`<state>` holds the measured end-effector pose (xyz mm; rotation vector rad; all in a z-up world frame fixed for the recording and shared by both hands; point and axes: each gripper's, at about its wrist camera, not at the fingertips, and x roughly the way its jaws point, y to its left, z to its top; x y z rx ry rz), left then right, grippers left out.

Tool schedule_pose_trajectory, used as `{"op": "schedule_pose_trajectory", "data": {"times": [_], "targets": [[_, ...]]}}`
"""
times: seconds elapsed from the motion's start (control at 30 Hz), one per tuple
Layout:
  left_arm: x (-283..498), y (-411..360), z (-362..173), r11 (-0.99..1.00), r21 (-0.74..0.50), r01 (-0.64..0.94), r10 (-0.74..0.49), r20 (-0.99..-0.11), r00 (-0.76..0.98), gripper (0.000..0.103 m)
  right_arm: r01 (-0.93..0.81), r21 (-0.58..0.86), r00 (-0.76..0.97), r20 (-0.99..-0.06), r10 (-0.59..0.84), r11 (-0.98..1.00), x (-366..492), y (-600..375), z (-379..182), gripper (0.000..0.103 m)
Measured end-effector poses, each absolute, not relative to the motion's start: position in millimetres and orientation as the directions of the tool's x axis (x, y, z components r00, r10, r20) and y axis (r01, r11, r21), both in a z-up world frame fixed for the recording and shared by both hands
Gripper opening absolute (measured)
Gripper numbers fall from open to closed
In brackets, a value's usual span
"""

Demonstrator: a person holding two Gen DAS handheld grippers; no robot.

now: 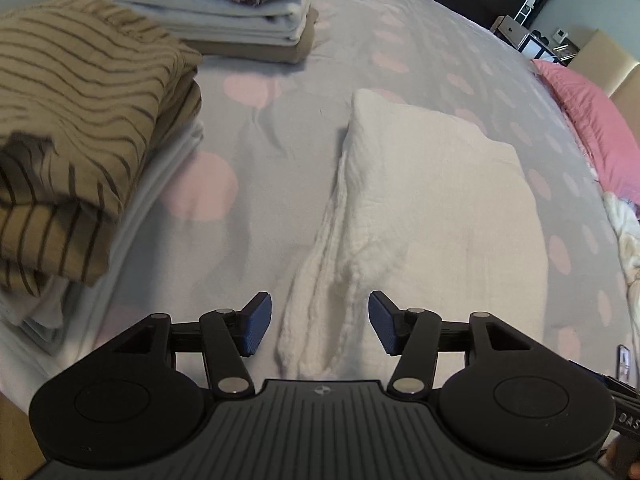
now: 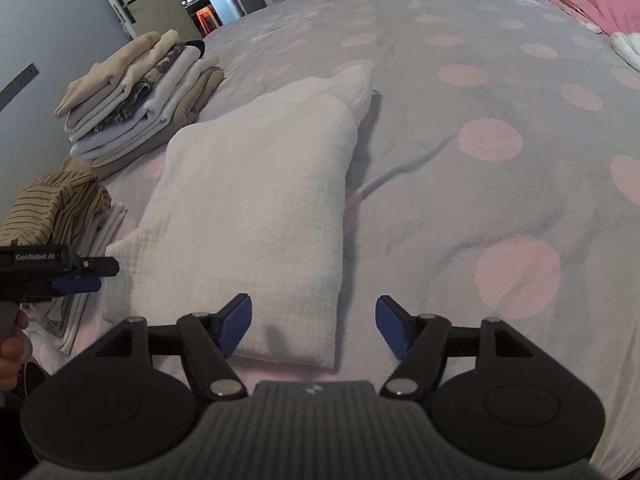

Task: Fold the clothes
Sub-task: 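Grasp the folded shirt edge with the left gripper while the right gripper grasps it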

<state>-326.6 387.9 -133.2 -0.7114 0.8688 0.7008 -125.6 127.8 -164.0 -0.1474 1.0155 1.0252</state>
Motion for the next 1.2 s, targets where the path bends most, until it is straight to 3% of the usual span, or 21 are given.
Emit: {"op": "schedule_pose_trajectory", "data": {"times": [0.73, 0.87, 0.97, 1.03, 1.07, 1.13, 1.2], "targets": [[-314.3, 392.4, -173.1, 0.544, -0.266, -0.796, 0.124, -0.912, 0.39, 0.052, -0.64, 0.477, 0.033, -0.766, 0.641, 0.603, -102.0, 131.0, -206.3, 0.075], [-305.6, 385.3, -175.5, 0.592, -0.228, -0.773, 0.134, -0.918, 0.373, 0.049, -0.676, 0.451, 0.041, -0.767, 0.64, 0.583, -109.6, 136.7, -209.0, 0.075], [-298.8, 379.7, -177.0, 0.628, -0.197, -0.753, 0.143, -0.922, 0.36, 0.036, -0.712, 0.434, 0.037, -0.761, 0.647, 0.552, -117.2, 141.6, -209.9, 0.063], [-296.9, 377.7, -176.0, 0.644, -0.207, -0.737, 0.131, -0.918, 0.373, 0.025, -0.717, 0.455, 0.013, -0.749, 0.663, 0.528, -118.6, 143.0, -211.0, 0.049], [-296.3, 377.0, -175.4, 0.65, -0.216, -0.729, 0.123, -0.916, 0.382, 0.019, -0.713, 0.474, -0.005, -0.74, 0.673, 0.516, -118.2, 143.2, -211.7, 0.034], [-295.1, 375.1, -174.2, 0.663, -0.214, -0.718, 0.123, -0.914, 0.386, 0.015, -0.702, 0.499, -0.024, -0.729, 0.684, 0.508, -117.3, 143.8, -212.0, 0.022], [-297.4, 373.3, -169.1, 0.667, -0.218, -0.712, 0.126, -0.909, 0.396, 0.013, -0.701, 0.506, -0.024, -0.721, 0.692, 0.503, -116.6, 142.6, -208.4, 0.017]]}}
